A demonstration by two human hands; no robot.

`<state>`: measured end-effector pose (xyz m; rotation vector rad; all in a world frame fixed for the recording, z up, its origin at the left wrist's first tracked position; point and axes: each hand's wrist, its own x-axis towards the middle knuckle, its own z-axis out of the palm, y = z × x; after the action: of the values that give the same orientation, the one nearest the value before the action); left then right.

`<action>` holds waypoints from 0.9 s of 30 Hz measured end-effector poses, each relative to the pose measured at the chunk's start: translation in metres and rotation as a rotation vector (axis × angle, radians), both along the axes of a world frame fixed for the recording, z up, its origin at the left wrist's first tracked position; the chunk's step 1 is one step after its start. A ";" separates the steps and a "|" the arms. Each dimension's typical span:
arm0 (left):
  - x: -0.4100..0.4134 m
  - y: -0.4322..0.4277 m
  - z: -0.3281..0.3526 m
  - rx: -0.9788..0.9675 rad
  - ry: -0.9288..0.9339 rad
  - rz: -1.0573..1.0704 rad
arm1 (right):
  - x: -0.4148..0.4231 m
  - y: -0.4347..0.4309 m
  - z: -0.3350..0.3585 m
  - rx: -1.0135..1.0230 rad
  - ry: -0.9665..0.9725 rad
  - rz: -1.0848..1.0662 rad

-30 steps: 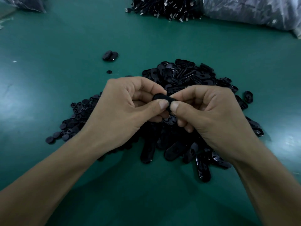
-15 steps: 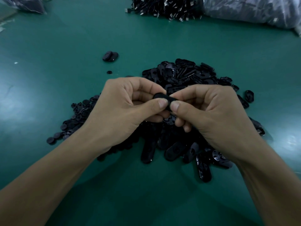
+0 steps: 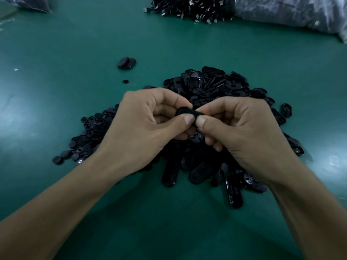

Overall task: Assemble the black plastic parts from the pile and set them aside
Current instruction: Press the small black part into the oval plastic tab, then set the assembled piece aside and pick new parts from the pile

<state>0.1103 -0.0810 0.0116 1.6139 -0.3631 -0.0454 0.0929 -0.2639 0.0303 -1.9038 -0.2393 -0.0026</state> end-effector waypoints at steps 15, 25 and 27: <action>0.003 0.002 0.001 0.020 0.008 -0.020 | 0.000 -0.002 0.001 -0.015 -0.005 0.013; 0.004 0.002 -0.002 0.071 -0.027 0.005 | 0.000 0.001 -0.002 -0.038 0.001 -0.015; 0.004 0.002 -0.003 0.065 -0.025 0.009 | 0.001 0.002 -0.002 -0.040 -0.011 -0.027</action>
<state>0.1142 -0.0792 0.0091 1.6820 -0.3770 -0.0300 0.0936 -0.2617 0.0279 -1.9475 -0.2223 -0.0265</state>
